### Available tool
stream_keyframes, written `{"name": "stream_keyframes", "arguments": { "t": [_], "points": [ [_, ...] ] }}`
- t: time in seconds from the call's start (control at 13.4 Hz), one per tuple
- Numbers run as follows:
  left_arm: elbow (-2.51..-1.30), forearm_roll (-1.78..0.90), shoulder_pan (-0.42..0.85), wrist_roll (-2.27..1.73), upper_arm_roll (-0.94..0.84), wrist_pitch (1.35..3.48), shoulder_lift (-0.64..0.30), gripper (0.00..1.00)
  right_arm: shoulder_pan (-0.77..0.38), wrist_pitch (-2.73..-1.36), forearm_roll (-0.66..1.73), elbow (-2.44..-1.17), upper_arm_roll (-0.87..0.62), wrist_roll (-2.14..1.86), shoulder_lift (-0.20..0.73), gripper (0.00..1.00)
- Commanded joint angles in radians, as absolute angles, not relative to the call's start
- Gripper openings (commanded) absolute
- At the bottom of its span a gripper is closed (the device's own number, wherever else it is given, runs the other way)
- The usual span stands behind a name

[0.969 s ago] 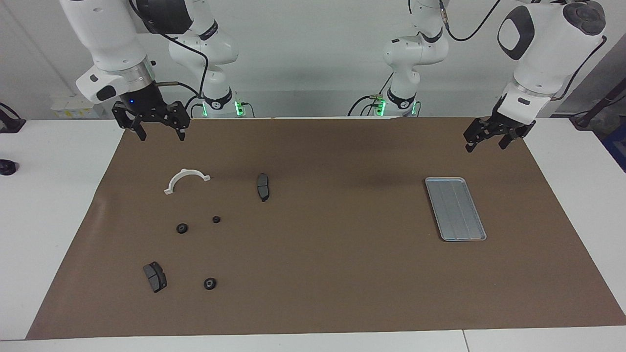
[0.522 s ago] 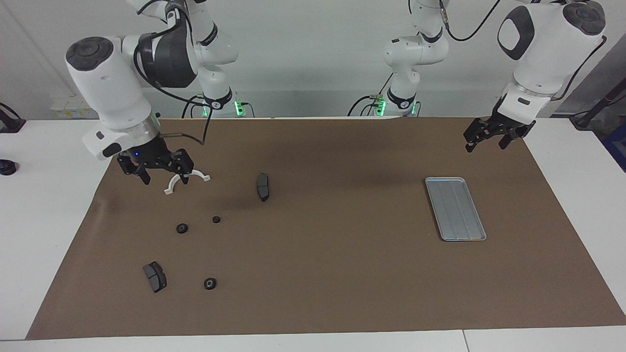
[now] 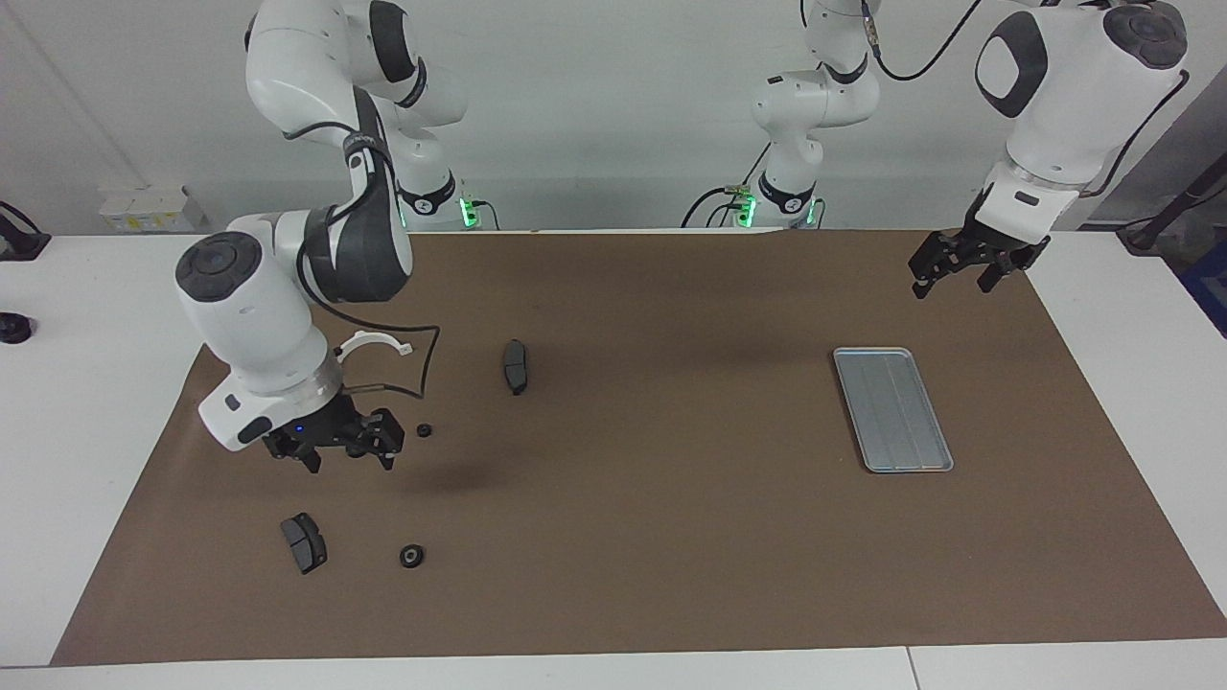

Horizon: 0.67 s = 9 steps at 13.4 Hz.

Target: Pick bearing gear from pile to tray

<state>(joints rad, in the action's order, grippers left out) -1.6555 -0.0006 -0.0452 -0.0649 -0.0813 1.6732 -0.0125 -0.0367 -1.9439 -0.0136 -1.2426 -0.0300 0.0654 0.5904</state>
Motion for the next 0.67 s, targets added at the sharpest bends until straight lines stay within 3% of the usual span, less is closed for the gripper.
{"name": "stream_keyframes", "arguments": {
  "t": [0.0,0.22,0.6],
  "points": [
    [-1.694,-0.015,-0.058,-0.058,-0.087,1.683,0.020,1.00,-0.031,-1.948,-0.018,-1.076,-0.040,0.075,0.740,1.00],
    [-1.694,-0.015,-0.060,-0.058,-0.087,1.683,0.020,1.00,-0.051,-2.035,-0.020,-1.058,-0.040,0.077,0.823,1.00],
    [-1.694,-0.015,-0.060,-0.058,-0.087,1.683,0.020,1.00,-0.077,-2.109,-0.028,-1.068,-0.043,0.077,0.867,1.00]
  ]
}}
